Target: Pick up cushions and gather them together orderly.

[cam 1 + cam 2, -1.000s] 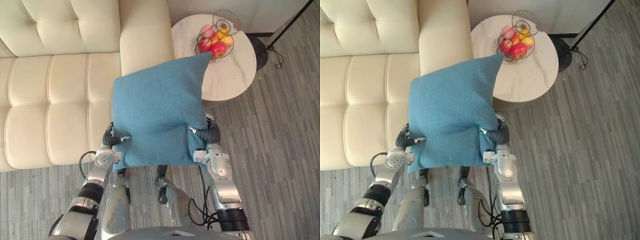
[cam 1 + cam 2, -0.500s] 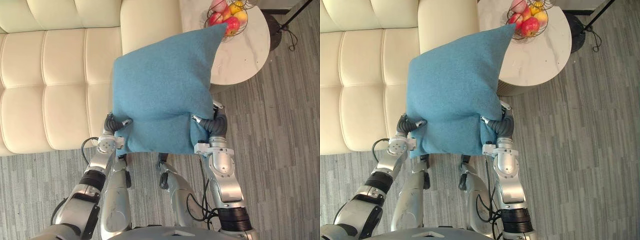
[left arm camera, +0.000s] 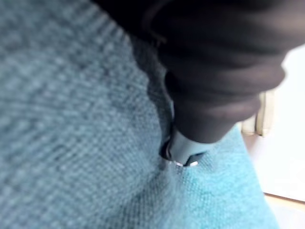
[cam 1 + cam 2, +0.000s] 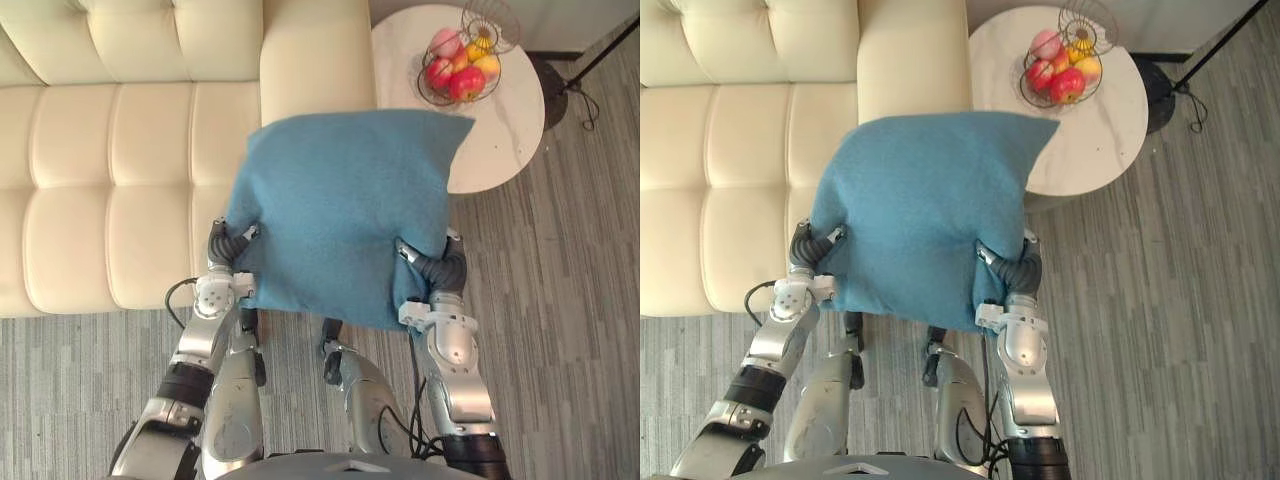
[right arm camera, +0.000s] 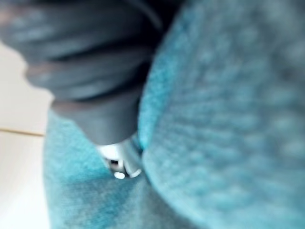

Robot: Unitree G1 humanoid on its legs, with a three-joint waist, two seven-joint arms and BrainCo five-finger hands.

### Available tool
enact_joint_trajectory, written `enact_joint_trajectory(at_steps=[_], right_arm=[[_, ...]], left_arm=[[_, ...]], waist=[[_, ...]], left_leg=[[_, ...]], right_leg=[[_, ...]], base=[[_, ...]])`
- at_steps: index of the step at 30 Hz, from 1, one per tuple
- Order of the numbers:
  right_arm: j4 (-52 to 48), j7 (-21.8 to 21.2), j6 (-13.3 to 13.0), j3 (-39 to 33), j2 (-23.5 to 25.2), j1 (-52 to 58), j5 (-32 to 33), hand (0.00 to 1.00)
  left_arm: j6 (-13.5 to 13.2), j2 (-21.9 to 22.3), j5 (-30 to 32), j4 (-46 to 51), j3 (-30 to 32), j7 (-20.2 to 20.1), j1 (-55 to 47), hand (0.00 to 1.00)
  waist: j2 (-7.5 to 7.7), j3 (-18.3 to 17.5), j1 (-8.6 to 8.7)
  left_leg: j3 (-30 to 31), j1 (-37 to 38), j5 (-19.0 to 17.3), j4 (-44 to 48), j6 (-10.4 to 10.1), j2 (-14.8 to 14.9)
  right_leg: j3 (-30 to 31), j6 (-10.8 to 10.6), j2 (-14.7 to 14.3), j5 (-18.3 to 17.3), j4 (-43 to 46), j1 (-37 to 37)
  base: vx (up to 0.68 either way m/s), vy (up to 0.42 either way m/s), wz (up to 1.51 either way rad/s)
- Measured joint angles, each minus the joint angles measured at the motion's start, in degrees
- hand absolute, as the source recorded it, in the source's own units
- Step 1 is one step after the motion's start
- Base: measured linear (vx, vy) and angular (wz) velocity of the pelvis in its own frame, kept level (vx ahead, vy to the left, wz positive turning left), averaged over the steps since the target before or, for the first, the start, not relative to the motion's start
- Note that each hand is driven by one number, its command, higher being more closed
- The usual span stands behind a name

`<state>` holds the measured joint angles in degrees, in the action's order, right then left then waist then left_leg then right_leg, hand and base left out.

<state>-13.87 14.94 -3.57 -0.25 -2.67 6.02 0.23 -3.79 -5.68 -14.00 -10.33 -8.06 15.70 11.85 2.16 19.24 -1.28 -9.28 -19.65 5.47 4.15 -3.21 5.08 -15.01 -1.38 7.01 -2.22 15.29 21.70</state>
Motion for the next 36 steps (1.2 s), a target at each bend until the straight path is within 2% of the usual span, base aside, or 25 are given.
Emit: enact_joint_trajectory(at_steps=[2,3,5,7,14,16,18,21,24,26,27,28,29,30,31,32,33,34,35,36], right_arm=[[4.4,-1.2,0.0,-0.7,0.0,0.7,0.0,1.0],[5.3,-1.4,0.0,-0.7,0.0,0.8,0.0,1.0],[8.6,-2.4,0.0,-0.7,0.0,1.6,0.4,1.0],[9.0,-2.9,0.0,-0.4,0.1,2.8,0.6,1.0],[8.0,-7.4,-0.5,3.4,0.6,5.9,4.9,1.0],[7.9,-8.7,-1.0,4.9,0.7,7.0,5.0,1.0],[7.9,-9.3,-1.2,6.3,0.6,8.0,4.7,1.0],[7.9,-10.1,-1.2,7.3,0.6,9.3,4.3,1.0],[7.9,-10.7,-1.2,8.1,0.4,8.9,4.1,1.0],[6.6,-10.5,-1.2,8.4,-0.2,8.3,4.1,1.0],[5.5,-10.4,-1.2,8.7,-0.6,7.5,4.1,1.0],[4.4,-9.0,-1.2,9.0,-1.9,5.3,4.0,1.0],[4.0,-8.4,-1.3,7.8,-2.7,4.0,3.8,1.0],[4.0,-8.1,-1.3,6.0,-2.6,2.6,3.7,1.0],[4.0,-7.1,-1.3,5.0,-2.7,1.2,2.4,1.0],[3.9,-6.7,-1.3,4.4,-2.9,0.8,1.5,1.0],[3.8,-6.5,-1.7,4.1,-4.0,0.9,1.5,1.0],[3.8,-6.4,-1.8,3.9,-4.4,0.9,1.5,1.0],[4.0,-6.2,-2.0,2.4,-4.8,0.8,1.4,1.0],[4.9,-6.1,-2.1,1.4,-3.4,0.5,0.7,1.0]], left_arm=[[0.0,1.1,-0.5,3.3,-0.1,-0.9,-4.6,1.0],[0.0,1.3,-0.5,3.7,-0.1,-1.1,-5.5,1.0],[0.0,1.8,-0.5,5.4,-0.6,-1.8,-9.0,1.0],[0.0,1.8,-0.5,6.8,-0.6,-2.3,-10.8,1.0],[-0.1,2.5,0.7,18.9,3.1,-3.9,-23.5,1.0],[-0.1,2.6,0.7,20.6,4.2,-4.0,-26.8,1.0],[-0.2,3.0,0.7,22.1,4.9,-4.0,-29.9,1.0],[-0.2,3.2,0.7,23.2,5.7,-4.0,-32.6,1.0],[-0.3,3.4,0.7,23.4,6.3,-4.0,-33.2,1.0],[-0.3,3.5,0.7,24.9,6.3,-3.6,-33.0,1.0],[-0.3,3.5,0.7,26.3,6.3,-3.2,-33.0,1.0],[-0.4,3.5,0.7,28.3,5.9,-2.2,-32.3,1.0],[-0.8,3.8,0.7,27.8,5.1,-2.0,-29.8,1.0],[-1.0,3.6,0.7,26.3,4.2,-1.9,-27.0,1.0],[-1.9,3.5,0.6,24.3,3.1,-1.9,-25.1,1.0],[-2.2,3.8,0.4,23.4,2.8,-1.9,-25.1,1.0],[-3.0,4.3,0.1,22.5,2.0,-2.1,-25.2,1.0],[-3.4,4.4,0.1,22.3,1.6,-2.1,-25.1,1.0],[-4.3,4.7,0.1,21.7,0.5,-2.5,-24.3,1.0],[-4.4,4.4,0.1,20.3,0.4,-3.2,-22.7,1.0]], waist=[[-1.91,-2.3,0.7],[-2.37,-2.9,0.82],[-4.54,-5.4,1.31],[-5.42,-6.8,1.47],[-5.42,-11.4,1.27],[-5.36,-13.4,0.59],[-5.27,-13.6,-0.31],[-5.01,-14.3,-0.69],[-4.89,-14.3,-1.67],[-5.01,-14.2,-2.06],[-4.99,-14.1,-2.34],[-5.13,-14.1,-2.03],[-4.94,-14.2,-1.59],[-3.9,-13.5,-1.56],[-2.66,-12.9,-1.05],[-2.61,-13.1,-0.2],[-3.75,-14.2,0.47],[-4.66,-14.8,0.74],[-6.52,-16.0,1.2],[-5.55,-15.8,1.21]], left_leg=[[0.0,3.7,0.8,-3.4,0.2,-0.8],[0.0,4.4,0.9,-4.0,0.2,-0.9],[0.7,8.2,1.4,-6.8,0.2,-1.3],[1.5,9.8,1.5,-7.8,0.2,-1.4],[3.0,15.0,0.7,-8.6,0.0,-1.3],[3.2,15.0,0.5,-8.6,-0.1,-1.2],[4.0,16.4,0.2,-8.6,-0.2,-1.3],[5.6,16.8,0.2,-8.6,-0.2,-1.4],[9.2,13.2,0.7,-6.1,-0.2,-1.7],[12.8,9.3,0.8,-2.6,-0.4,-2.1],[14.5,7.2,1.3,-1.7,-0.8,-2.4],[17.7,4.0,3.5,-2.4,-2.6,-3.4],[15.0,3.1,1.5,-4.0,-0.7,-2.6],[6.6,0.3,-2.7,2.2,3.2,-1.9],[-3.9,-0.1,-6.4,10.8,6.9,0.1],[-9.9,1.3,-7.8,14.5,5.8,2.8],[-14.2,3.7,-9.8,16.3,3.4,7.0],[-14.5,4.6,-10.0,15.7,2.5,8.2],[-13.8,7.2,-9.5,10.1,-2.8,8.8],[-14.0,7.1,-8.1,9.4,-1.5,6.3]], right_leg=[[-0.1,-0.5,0.4,-0.5,-0.9,-2.7],[-0.2,-0.5,0.3,-0.6,-1.2,-3.2],[-0.9,-0.7,0.0,-0.4,-3.8,-7.1],[-1.5,-0.9,-0.3,-0.3,-5.3,-9.3],[-2.9,-1.7,-1.4,0.7,-11.5,-17.7],[-3.0,-1.7,-1.7,1.0,-12.4,-18.3],[-3.5,-1.8,-2.1,1.2,-13.1,-20.3],[-5.0,-1.8,-2.1,1.2,-13.6,-21.8],[-8.1,-1.6,-2.1,1.1,-12.6,-21.4],[-10.6,-1.2,-1.5,-0.6,-9.0,-19.0],[-11.8,-1.0,-0.6,-2.2,-5.4,-16.8],[-14.3,-0.2,0.9,-4.4,0.1,-13.7],[-18.0,-0.2,3.1,-5.0,0.1,-13.4],[-20.8,-0.3,5.6,-4.8,0.4,-13.5],[-23.0,-0.9,8.6,-3.9,0.3,-14.8],[-24.6,-1.6,9.7,-2.8,-0.7,-16.2],[-26.6,-2.5,9.8,-0.9,-2.7,-17.3],[-27.1,-2.9,9.7,-0.1,-3.1,-17.4],[-27.9,-4.4,9.8,2.1,-3.9,-16.6],[-27.3,-3.9,11.8,4.8,-4.8,-16.0]], base=[[0.12,0.029,0.05],[0.16,0.031,0.05],[0.17,0.023,0.09],[0.13,0.003,0.12],[0.07,0.002,0.11],[0.03,0.006,0.06],[0.01,0.003,0.13],[-0.02,0.012,0.31],[-0.09,0.01,0.57],[-0.08,0.008,0.88],[-0.16,-0.016,1.11],[-0.25,-0.024,1.66],[-0.23,0.006,1.91],[-0.18,0.039,1.81],[-0.14,0.069,1.47],[-0.15,0.133,1.26],[-0.1,0.176,0.81],[-0.08,0.402,0.7],[-0.04,0.404,0.49],[-0.06,0.503,0.4]])
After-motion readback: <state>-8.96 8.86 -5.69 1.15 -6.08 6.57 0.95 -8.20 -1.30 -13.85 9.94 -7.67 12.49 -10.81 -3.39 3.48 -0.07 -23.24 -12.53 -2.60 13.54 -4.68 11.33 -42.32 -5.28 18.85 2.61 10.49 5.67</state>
